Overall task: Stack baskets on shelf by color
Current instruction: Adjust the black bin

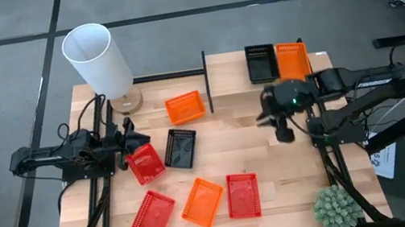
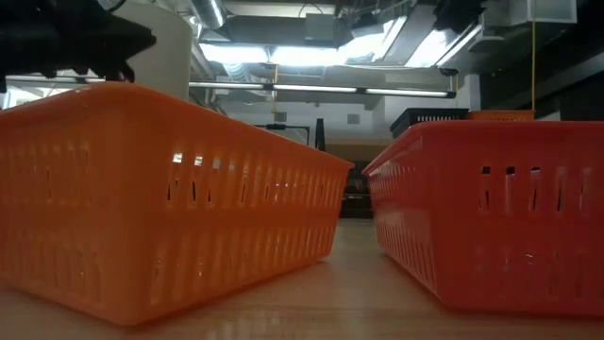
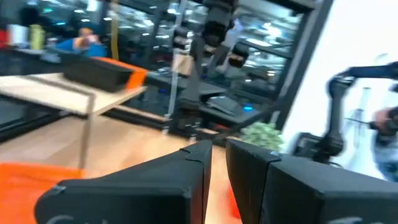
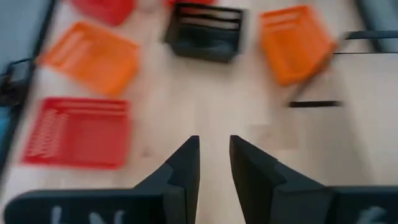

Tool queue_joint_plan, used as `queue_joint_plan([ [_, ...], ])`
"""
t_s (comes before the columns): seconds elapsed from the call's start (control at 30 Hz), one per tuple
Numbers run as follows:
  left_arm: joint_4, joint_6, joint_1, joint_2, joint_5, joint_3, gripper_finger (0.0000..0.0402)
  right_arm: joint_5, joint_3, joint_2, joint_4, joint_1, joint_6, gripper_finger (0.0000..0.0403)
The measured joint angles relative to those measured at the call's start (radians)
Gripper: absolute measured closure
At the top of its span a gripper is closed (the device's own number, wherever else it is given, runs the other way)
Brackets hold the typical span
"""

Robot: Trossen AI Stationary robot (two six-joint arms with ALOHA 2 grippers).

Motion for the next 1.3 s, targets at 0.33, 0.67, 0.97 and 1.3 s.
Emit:
queue_joint_plan([
  [0.33, 0.218, 0.108, -0.199, 0.358, 0.102, 0.127, 0.0360, -0.004, 0.000, -0.001, 0.000, 0.247, 0.078, 0.0314],
  [0.67, -0.060, 0.298, -0.254, 0.919, -0.312, 0.497, 0.0360, 0.000, 0.000, -0.001, -0.001, 0.323, 0.083, 0.0314],
  [0.97, -0.516, -0.008, -0.138, 1.171, -0.301, 0.675, 0.0360, 0.001, -0.002, -0.001, -0.003, 0.352, 0.083, 0.0314],
  [1.3, -0.542, -0.012, -0.040, 1.360, -0.072, 0.688, 0.0360, 0.042, -0.002, -0.001, -0.003, 0.355, 0.083, 0.0315],
])
